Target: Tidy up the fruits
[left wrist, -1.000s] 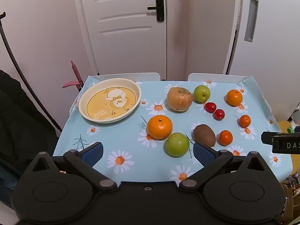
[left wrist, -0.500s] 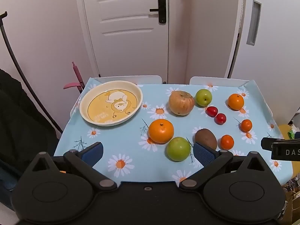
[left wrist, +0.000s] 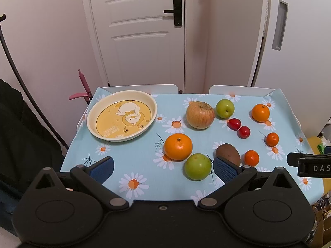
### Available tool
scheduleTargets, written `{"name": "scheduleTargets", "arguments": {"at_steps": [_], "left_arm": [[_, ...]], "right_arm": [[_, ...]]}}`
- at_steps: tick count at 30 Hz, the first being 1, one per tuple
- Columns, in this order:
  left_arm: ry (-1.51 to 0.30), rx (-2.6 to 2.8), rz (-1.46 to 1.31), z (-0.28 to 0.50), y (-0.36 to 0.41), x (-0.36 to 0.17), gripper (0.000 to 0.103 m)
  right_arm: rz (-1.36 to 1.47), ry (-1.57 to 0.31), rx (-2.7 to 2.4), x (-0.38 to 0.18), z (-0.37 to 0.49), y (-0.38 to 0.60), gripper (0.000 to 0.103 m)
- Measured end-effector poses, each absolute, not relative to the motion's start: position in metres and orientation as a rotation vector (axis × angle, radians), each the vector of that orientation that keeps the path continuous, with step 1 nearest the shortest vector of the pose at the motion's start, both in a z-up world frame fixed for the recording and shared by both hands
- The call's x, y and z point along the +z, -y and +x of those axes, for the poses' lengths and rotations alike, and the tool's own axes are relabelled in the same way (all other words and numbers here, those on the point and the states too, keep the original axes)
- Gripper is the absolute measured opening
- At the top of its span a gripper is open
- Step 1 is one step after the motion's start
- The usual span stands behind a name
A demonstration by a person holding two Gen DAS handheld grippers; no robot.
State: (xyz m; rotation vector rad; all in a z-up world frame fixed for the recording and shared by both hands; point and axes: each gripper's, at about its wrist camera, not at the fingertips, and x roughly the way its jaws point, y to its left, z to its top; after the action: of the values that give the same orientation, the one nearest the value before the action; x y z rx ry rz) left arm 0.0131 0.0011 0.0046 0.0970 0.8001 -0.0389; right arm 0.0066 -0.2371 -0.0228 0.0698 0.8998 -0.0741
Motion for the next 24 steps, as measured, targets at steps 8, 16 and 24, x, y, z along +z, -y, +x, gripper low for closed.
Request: {"name": "scheduleTargets", "arguments": {"at_steps": [8,16,24], "left_arm": [[-0.790,-0.040,0.097,0.0112,-0.0023,0.0037,0.103],[-0.787,-0.044,0.099,0.0107,-0.0024,0.0040,0.103],[-0.786,-0.045,0.100,0.0121,-0.0017,0.0050,0.103]], "right_arm": [[0.072,-0.902,-0.075,-0.0222,0.0072,0.2363,0.103],[0.072,-0.902,-0.073,-0.0221,0.0075,0.2362,0.103],[0.073,-0.902,-0.072,-0.0221,0.0078,0.2361,0.103]]}}
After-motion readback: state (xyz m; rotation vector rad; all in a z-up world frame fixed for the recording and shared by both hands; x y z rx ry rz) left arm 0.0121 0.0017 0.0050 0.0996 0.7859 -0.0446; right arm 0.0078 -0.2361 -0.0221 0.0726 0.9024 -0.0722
